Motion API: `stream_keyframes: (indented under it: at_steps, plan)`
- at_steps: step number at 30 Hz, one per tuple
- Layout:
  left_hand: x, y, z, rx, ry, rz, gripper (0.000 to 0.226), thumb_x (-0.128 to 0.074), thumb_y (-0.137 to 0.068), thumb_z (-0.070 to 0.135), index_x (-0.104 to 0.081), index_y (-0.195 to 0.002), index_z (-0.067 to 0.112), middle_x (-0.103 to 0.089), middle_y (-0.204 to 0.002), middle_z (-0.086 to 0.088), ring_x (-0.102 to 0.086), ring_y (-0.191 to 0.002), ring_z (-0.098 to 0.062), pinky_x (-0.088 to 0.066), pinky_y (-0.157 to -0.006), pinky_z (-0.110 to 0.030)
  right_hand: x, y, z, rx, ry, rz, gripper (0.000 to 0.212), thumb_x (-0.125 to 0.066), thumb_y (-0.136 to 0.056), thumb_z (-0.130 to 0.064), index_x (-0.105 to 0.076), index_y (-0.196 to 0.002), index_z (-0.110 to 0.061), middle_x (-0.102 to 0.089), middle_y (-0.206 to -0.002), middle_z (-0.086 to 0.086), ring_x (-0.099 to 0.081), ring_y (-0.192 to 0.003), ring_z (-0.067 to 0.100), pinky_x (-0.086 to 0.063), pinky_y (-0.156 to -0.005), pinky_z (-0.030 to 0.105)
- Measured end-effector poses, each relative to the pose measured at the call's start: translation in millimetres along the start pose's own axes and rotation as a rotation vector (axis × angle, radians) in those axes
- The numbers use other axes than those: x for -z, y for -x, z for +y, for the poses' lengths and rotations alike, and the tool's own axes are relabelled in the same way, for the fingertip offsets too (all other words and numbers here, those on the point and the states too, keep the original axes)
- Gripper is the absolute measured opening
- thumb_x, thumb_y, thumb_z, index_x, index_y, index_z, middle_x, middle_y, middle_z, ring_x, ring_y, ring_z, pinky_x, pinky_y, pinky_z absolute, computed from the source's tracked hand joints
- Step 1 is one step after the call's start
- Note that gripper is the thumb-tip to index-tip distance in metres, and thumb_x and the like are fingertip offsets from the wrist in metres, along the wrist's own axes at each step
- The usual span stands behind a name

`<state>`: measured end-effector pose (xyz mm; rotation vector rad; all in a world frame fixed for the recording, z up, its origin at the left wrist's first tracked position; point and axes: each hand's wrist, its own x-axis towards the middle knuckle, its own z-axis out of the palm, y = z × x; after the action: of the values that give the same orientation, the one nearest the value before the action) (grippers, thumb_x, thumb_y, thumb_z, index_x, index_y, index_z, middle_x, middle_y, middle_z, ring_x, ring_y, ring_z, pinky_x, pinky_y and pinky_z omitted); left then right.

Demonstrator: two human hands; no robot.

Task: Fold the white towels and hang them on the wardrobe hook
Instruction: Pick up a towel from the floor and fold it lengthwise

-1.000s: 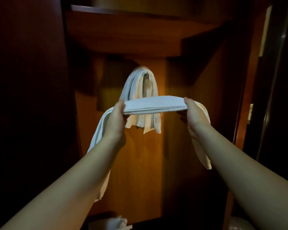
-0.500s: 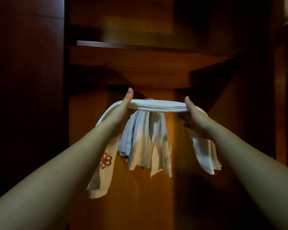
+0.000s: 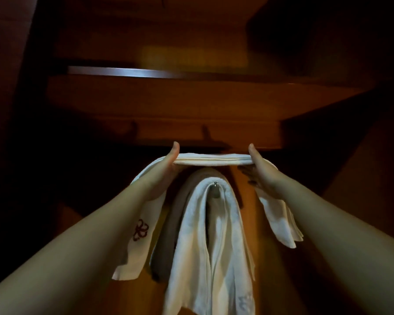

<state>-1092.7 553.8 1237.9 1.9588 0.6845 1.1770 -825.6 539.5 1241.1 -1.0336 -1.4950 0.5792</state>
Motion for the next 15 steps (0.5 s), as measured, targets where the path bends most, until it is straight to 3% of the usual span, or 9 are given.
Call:
stream_keyframes:
  at_steps: [1, 3, 5, 7, 11, 15]
  plan:
    - [0, -7, -4, 0.000, 0.005, -0.010, 0.076, -0.016, -0.097, 0.070, -0.059, -0.130, 0.016, -0.070, -0.114, 0.013, -0.067, -0.101, 0.002, -0.050, -0.074, -0.010, 0, -11, 5, -0.007, -0.009, -0.004, 0.101, -0.028, -0.081, -0.088, -0.033, -0.156, -0.021, -0.038, -0.159, 0.005, -0.035, -0.146, 0.019, -0.021, -0.121, 0.046]
    - [3, -25, -14, -0.026, 0.024, -0.002, 0.072, -0.018, -0.098, 0.068, -0.062, -0.126, 0.019, -0.072, -0.117, 0.013, -0.064, -0.110, 0.003, -0.044, -0.089, -0.016, 0, -31, 15, -0.033, -0.018, -0.014, 0.098, -0.026, -0.083, -0.088, -0.034, -0.156, -0.023, -0.039, -0.158, 0.004, -0.035, -0.147, 0.021, -0.020, -0.121, 0.047]
    - [3, -39, -22, -0.061, 0.005, 0.043, 0.065, -0.020, -0.101, 0.062, -0.063, -0.121, 0.018, -0.069, -0.121, 0.013, -0.060, -0.116, 0.001, -0.040, -0.103, -0.018, -2, -47, 25, -0.054, -0.006, -0.029, 0.114, -0.029, -0.067, -0.099, -0.033, -0.156, -0.029, -0.037, -0.159, 0.005, -0.034, -0.147, 0.023, -0.020, -0.121, 0.048]
    - [5, -51, -30, -0.048, -0.006, 0.071, 0.062, -0.024, -0.099, 0.062, -0.062, -0.117, 0.017, -0.063, -0.124, 0.015, -0.055, -0.116, -0.001, -0.040, -0.102, -0.012, -5, -62, 34, -0.043, 0.013, -0.050, 0.124, -0.030, -0.052, -0.107, -0.036, -0.154, -0.036, -0.037, -0.160, 0.004, -0.034, -0.147, 0.025, -0.021, -0.121, 0.052]
    - [12, -72, -50, 0.027, 0.031, 0.072, 0.083, -0.036, -0.079, 0.084, -0.060, -0.132, 0.024, -0.060, -0.137, 0.007, -0.050, -0.131, -0.009, -0.029, -0.114, -0.032, -14, -82, 51, -0.057, 0.051, -0.062, 0.126, -0.027, -0.046, -0.109, -0.037, -0.152, -0.041, -0.038, -0.159, 0.006, -0.037, -0.144, 0.031, -0.026, -0.118, 0.058]
    - [11, -81, -65, 0.074, 0.053, 0.120, 0.080, -0.038, -0.080, 0.084, -0.053, -0.135, 0.028, -0.051, -0.142, 0.009, -0.043, -0.133, -0.008, -0.029, -0.117, -0.035, -17, -93, 67, -0.091, 0.110, -0.080, 0.114, -0.019, -0.063, -0.103, -0.034, -0.154, -0.036, -0.038, -0.158, 0.010, -0.038, -0.143, 0.036, -0.028, -0.118, 0.055]
